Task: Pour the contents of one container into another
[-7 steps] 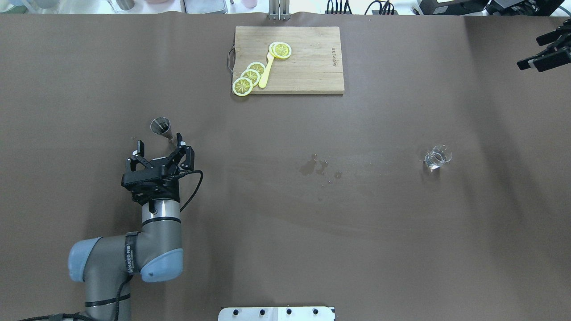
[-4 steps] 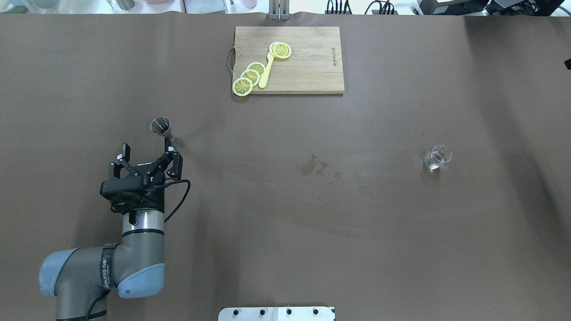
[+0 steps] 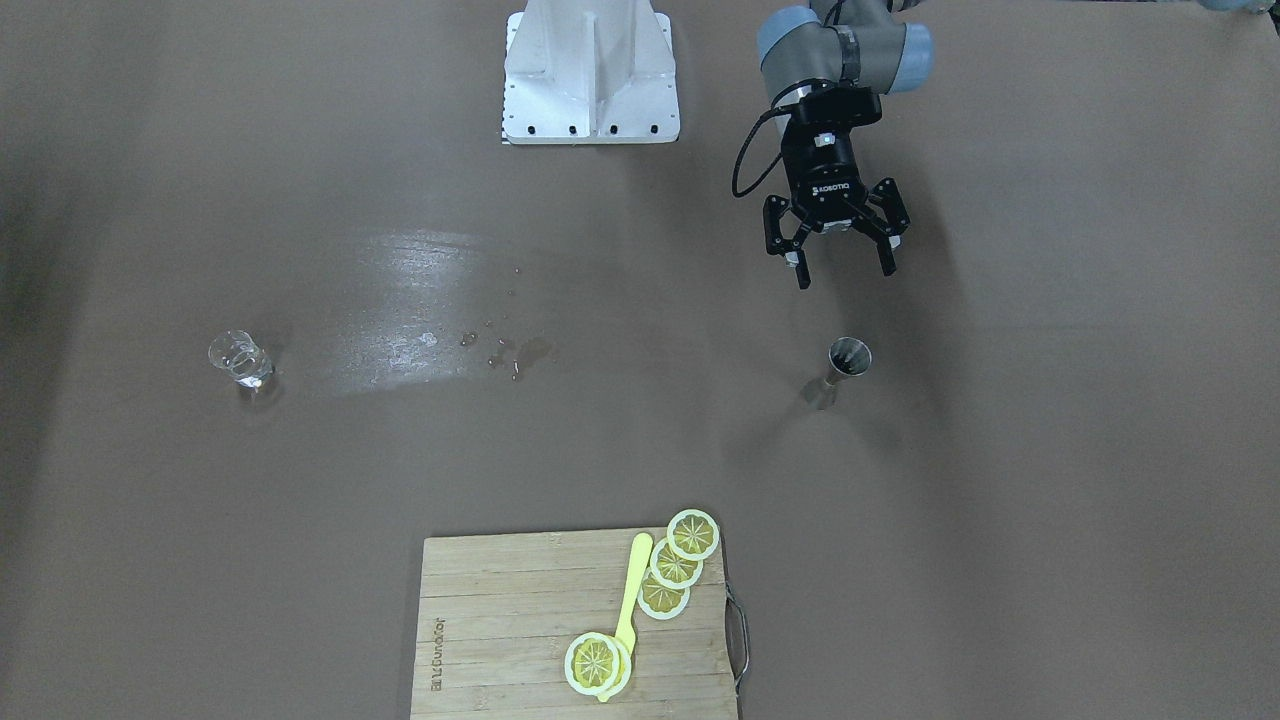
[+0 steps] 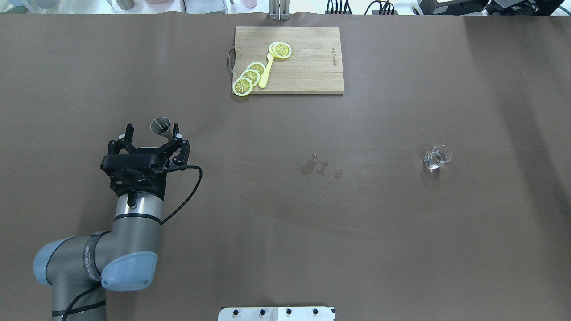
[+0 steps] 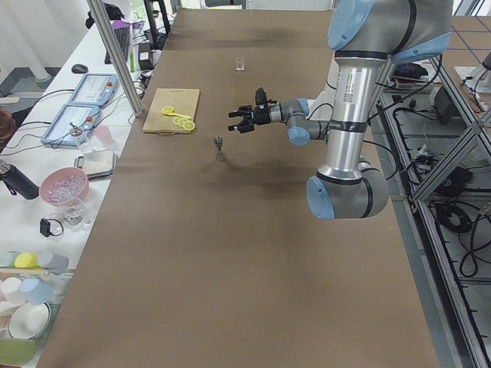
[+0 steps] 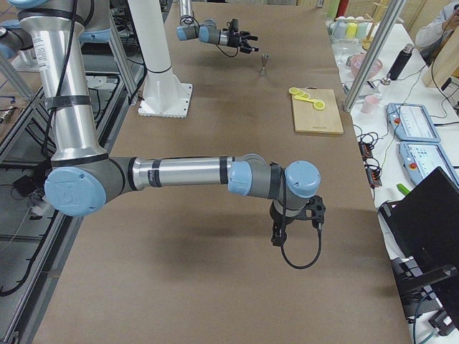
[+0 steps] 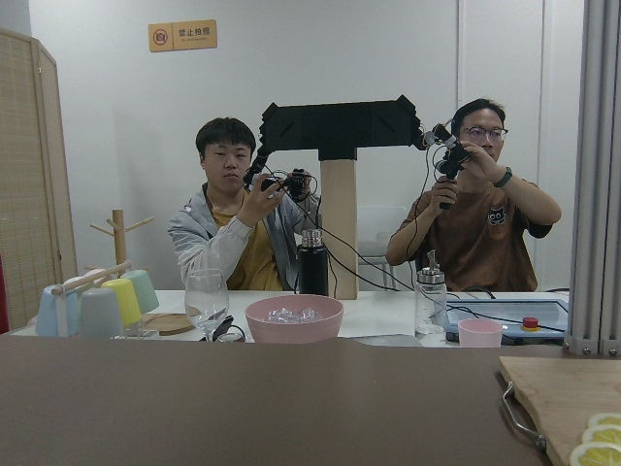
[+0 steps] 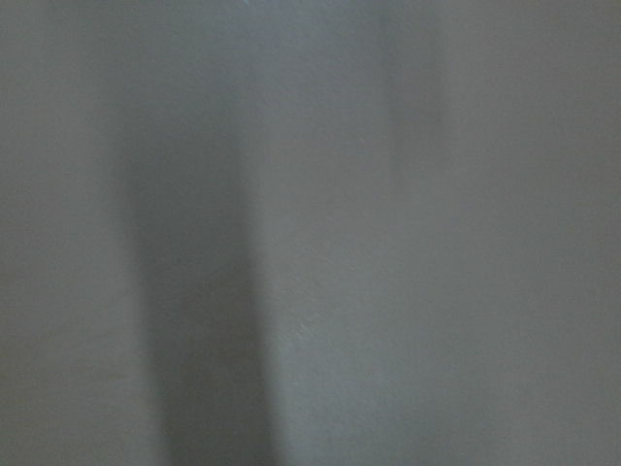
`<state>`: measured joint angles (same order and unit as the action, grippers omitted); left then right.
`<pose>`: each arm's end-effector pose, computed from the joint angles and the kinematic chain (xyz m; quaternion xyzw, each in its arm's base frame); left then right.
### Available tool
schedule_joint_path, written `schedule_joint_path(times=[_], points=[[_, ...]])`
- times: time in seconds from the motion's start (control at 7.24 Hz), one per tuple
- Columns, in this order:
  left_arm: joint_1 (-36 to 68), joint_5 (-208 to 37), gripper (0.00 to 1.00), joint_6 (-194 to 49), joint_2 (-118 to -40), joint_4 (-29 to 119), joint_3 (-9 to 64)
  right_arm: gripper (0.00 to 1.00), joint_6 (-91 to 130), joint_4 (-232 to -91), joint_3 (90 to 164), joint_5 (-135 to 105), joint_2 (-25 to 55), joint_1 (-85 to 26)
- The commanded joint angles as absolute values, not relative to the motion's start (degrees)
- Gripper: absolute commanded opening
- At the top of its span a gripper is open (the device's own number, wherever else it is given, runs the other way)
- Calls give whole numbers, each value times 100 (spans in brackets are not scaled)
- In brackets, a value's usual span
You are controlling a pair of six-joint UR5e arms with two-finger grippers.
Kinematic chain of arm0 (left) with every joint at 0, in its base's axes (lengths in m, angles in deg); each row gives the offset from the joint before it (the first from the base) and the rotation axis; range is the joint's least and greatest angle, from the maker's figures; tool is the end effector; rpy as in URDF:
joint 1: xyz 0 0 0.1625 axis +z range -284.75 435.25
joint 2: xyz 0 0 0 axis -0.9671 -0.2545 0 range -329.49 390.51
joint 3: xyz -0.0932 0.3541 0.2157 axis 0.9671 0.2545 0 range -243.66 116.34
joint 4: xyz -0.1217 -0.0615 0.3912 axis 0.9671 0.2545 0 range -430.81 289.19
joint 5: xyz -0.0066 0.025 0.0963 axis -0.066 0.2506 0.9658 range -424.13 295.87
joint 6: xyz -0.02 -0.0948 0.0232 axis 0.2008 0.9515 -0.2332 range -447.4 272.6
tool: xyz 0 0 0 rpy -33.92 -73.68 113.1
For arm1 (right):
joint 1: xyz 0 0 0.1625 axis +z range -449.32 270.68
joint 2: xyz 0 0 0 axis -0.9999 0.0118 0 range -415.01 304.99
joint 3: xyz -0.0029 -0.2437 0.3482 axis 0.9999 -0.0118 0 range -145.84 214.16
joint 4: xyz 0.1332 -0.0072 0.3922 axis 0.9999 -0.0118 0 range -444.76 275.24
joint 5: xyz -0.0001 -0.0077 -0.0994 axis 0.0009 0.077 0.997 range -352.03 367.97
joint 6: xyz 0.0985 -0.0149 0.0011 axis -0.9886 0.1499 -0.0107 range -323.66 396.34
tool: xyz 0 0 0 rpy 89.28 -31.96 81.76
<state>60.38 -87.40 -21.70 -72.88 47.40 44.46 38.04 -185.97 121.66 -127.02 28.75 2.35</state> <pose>0.4420 -0.3501 0.3047 0.5887 0.2319 -0.2134 0.7444 0.0782 -0.5252 0.6423 -0.0489 -0.3834 0.0247 0.9220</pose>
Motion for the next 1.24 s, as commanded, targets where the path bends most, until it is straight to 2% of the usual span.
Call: schedule_joint_path(times=[0.0, 0.14, 0.28, 0.41, 0.55, 0.83, 1.11], points=[[5061, -10211, 99, -4397, -7688, 5416, 4515, 100, 3626, -18592, 12502, -12484, 3382, 279], [4542, -11045, 99, -4990, -7820, 5391, 4454, 100, 3381, -18592, 12765, -12492, 3637, 314], [3937, -12115, 99, -5692, -7865, 5399, 4340, 100, 3361, -18583, 13360, -12492, 4222, 305], [3426, -12996, 99, -6090, -7883, 5408, 4130, 100, 3448, -18427, 13461, -12484, 4350, 305], [3125, -13631, 99, -6103, -7883, 5408, 3902, 100, 3667, -17694, 13410, -12222, 4403, 296], [2196, -15445, 99, -6112, -7866, 5312, 3498, 100, 3608, -17467, 13269, -12246, 4386, 288], [1639, -16508, 99, -6112, -7822, 5206, 2944, 100, 3625, -17117, 12832, -12237, 4220, 279]])
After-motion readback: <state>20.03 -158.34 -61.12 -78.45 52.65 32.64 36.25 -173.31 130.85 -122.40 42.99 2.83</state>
